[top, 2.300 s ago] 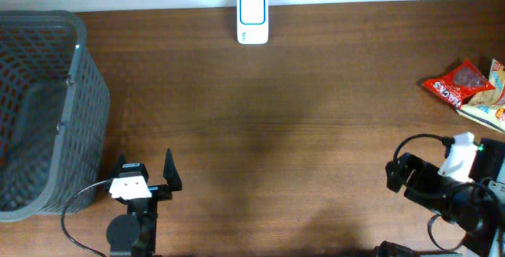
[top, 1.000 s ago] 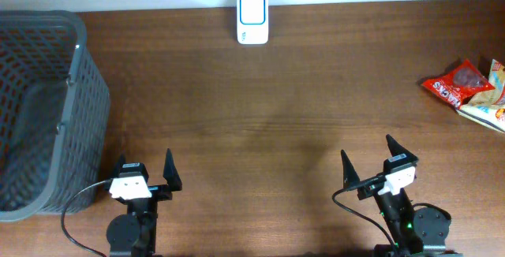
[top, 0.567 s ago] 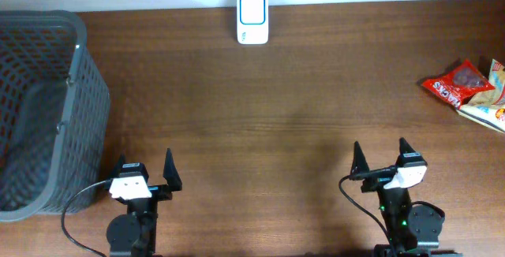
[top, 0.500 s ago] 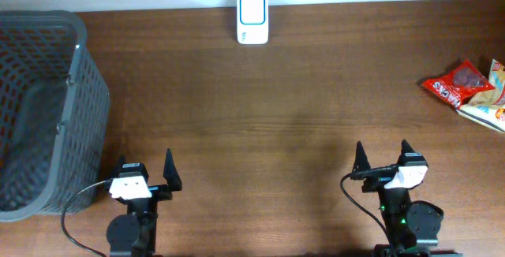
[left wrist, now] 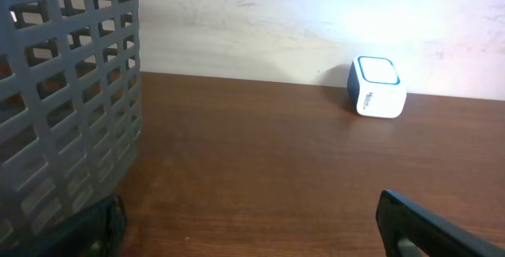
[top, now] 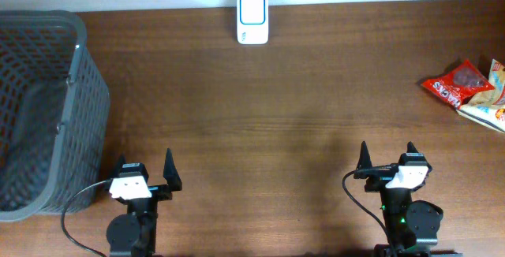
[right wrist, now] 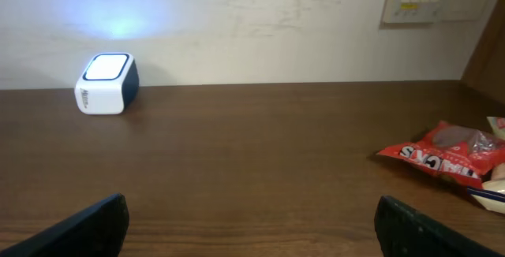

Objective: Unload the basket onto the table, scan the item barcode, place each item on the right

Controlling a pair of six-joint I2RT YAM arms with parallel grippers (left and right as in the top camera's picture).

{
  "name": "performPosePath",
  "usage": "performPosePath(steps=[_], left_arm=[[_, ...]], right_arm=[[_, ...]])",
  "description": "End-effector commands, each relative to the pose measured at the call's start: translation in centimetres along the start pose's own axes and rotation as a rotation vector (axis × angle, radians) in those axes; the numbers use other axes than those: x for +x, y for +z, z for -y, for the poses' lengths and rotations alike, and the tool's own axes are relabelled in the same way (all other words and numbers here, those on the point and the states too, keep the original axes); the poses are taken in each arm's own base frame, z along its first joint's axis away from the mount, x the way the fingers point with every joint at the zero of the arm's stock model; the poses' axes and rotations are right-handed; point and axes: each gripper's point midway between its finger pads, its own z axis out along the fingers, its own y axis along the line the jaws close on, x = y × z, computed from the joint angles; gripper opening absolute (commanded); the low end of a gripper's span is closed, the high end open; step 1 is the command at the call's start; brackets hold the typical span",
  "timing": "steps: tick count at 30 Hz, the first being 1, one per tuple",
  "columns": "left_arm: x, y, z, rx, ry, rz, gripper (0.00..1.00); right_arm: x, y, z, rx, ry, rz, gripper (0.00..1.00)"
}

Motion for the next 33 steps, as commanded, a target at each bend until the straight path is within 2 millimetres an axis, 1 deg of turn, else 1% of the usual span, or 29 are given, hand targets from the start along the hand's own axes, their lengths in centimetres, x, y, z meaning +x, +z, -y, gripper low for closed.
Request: performPosePath(steps=[1,5,33], left_arm=[[0.17,0.02,0.10,0.005,-0.005,0.000,0.99],[0.17,0.02,0.10,0.005,-0.005,0.000,0.99],[0.17,0.02,0.10,0.005,-0.005,0.000,0.99]], right_arm=[[0.28,0.00,0.30,0.020,-0.032,-0.002,0.98],[0.30,0.00,0.31,0.021,-0.057,-0.003,0.98],[0.27,0.01,0.22,0.016,-0.056,-0.001,0.98]])
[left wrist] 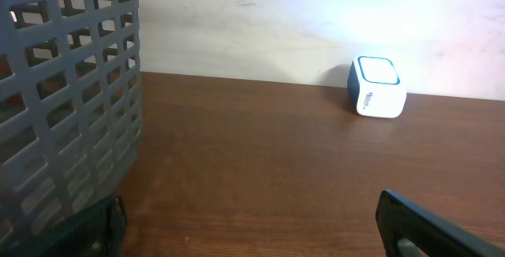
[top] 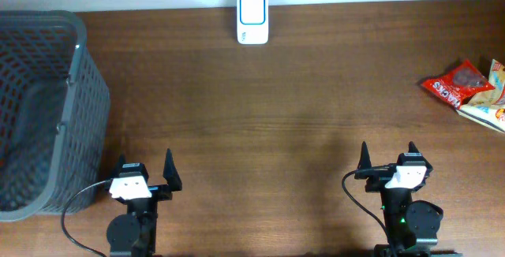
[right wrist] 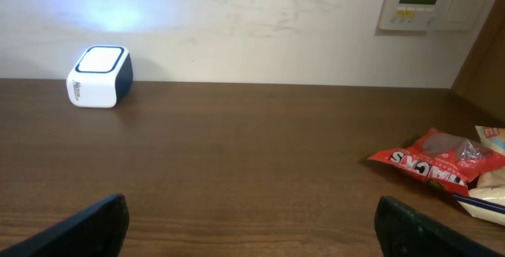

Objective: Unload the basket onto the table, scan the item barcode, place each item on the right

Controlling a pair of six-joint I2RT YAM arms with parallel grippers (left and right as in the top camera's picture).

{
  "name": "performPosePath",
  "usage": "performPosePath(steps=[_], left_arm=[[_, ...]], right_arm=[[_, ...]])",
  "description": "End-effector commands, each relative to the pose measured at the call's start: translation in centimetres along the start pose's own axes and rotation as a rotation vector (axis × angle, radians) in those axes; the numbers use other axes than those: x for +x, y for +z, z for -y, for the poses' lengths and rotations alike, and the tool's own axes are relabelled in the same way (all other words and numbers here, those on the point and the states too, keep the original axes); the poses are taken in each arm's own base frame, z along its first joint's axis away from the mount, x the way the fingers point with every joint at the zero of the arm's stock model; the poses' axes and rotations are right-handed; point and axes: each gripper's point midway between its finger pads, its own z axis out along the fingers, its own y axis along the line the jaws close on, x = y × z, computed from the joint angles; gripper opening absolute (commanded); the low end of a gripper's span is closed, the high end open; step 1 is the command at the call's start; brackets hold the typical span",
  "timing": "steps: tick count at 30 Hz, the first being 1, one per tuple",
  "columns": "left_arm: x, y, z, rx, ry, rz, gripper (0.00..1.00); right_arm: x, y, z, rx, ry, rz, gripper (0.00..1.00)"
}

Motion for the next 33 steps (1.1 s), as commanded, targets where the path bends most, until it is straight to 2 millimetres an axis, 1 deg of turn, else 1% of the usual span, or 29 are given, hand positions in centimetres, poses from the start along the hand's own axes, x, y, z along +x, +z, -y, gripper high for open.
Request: performPosePath(steps=[1,24,29,33], left_arm=[[0.17,0.02,0.10,0.005,-0.005,0.000,0.99],[0.15,0.01,0.14,0.007,0.000,0.001,0.99],[0.27,0.01,0.43,0.024,0.075,-0.004,0.99],[0.27,0.01,0.42,0.023,0.082,-0.004,0.99]], right_arm=[[0.26,0.01,0.09,0.009,-0.007,-0.001,0.98],[0.26,0.01,0.08,0.008,-0.007,-0.001,0.98],[0.26,0.01,0.08,0.008,-0.007,-0.001,0.98],[0.26,0.01,0.09,0.009,-0.007,-0.001,0.98]])
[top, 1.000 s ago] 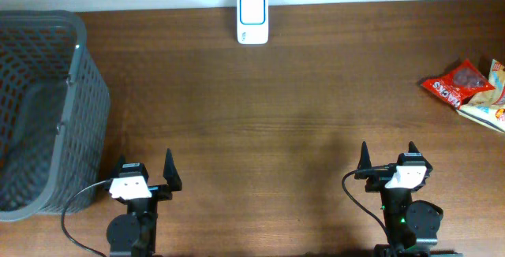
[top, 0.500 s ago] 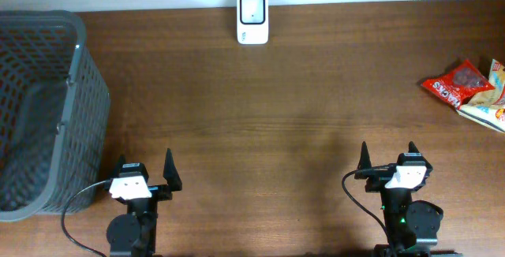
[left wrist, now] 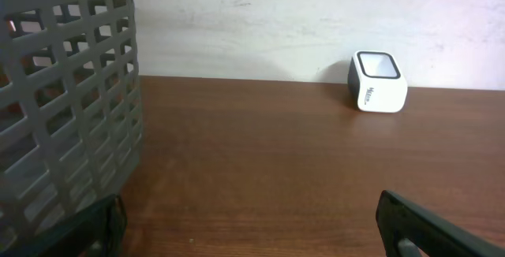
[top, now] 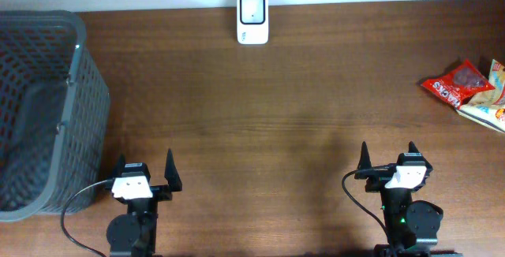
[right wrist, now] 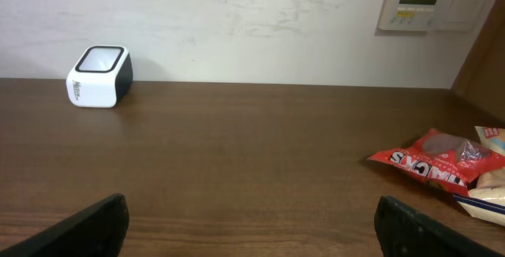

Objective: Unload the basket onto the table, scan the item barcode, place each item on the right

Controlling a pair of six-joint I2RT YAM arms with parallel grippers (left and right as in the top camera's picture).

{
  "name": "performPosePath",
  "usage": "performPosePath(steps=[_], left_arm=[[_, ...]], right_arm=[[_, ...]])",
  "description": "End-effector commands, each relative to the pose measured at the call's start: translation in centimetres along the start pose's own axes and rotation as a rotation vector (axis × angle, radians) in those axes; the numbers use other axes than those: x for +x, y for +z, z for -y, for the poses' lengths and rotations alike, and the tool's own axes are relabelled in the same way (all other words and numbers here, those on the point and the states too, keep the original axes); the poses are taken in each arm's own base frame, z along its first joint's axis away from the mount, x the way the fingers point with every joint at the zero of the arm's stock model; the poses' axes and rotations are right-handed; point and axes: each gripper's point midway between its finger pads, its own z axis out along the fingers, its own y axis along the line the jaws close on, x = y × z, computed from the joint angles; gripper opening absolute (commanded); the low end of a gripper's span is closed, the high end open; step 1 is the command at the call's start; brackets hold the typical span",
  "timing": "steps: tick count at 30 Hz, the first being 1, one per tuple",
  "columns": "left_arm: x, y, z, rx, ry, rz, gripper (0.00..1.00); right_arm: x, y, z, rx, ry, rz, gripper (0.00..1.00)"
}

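Observation:
A white barcode scanner (top: 252,8) with a dark window stands at the table's far edge, also seen as the scanner (left wrist: 378,83) and the scanner (right wrist: 99,76). A red snack bag (top: 460,83) lies at the far right beside another packet (top: 489,107); the red bag (right wrist: 439,159) shows in the right wrist view. My left gripper (top: 145,174) stands open near the front edge, nothing between its fingers. My right gripper (top: 387,159) is open too, well short of the bag.
A tall dark grey mesh basket (top: 38,107) fills the left side, close to my left gripper; the basket wall (left wrist: 63,107) looms at the left. A wall panel (right wrist: 430,1) hangs behind the table at the right.
The scanner's window has gone from lit blue-white to dark, and the glow on the wall behind it is gone. The left wrist view has shifted slightly. Neither gripper has changed.
At first both grippers stood open at the front edge and the scanner glowed. Then the right wrist view had turned rightward, showing more of the snack bags. Now the scanner's light is off and both grippers remain open and empty.

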Motion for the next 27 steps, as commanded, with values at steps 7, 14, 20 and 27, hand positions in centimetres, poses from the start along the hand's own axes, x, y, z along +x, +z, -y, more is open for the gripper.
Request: performPosePath(steps=[7,14,20,27], left_arm=[[0.24,0.01,0.29,0.016,0.061,-0.002,0.99],[0.22,0.01,0.29,0.015,0.061,-0.002,0.99],[0.20,0.01,0.29,0.015,0.061,-0.001,0.99],[0.20,0.01,0.29,0.015,0.061,-0.001,0.99]], right_arm=[[0.26,0.01,0.08,0.008,-0.007,-0.001,0.98],[0.26,0.01,0.09,0.009,-0.007,-0.001,0.98],[0.26,0.01,0.08,0.008,-0.007,-0.001,0.98],[0.26,0.01,0.08,0.008,-0.007,-0.001,0.98]])
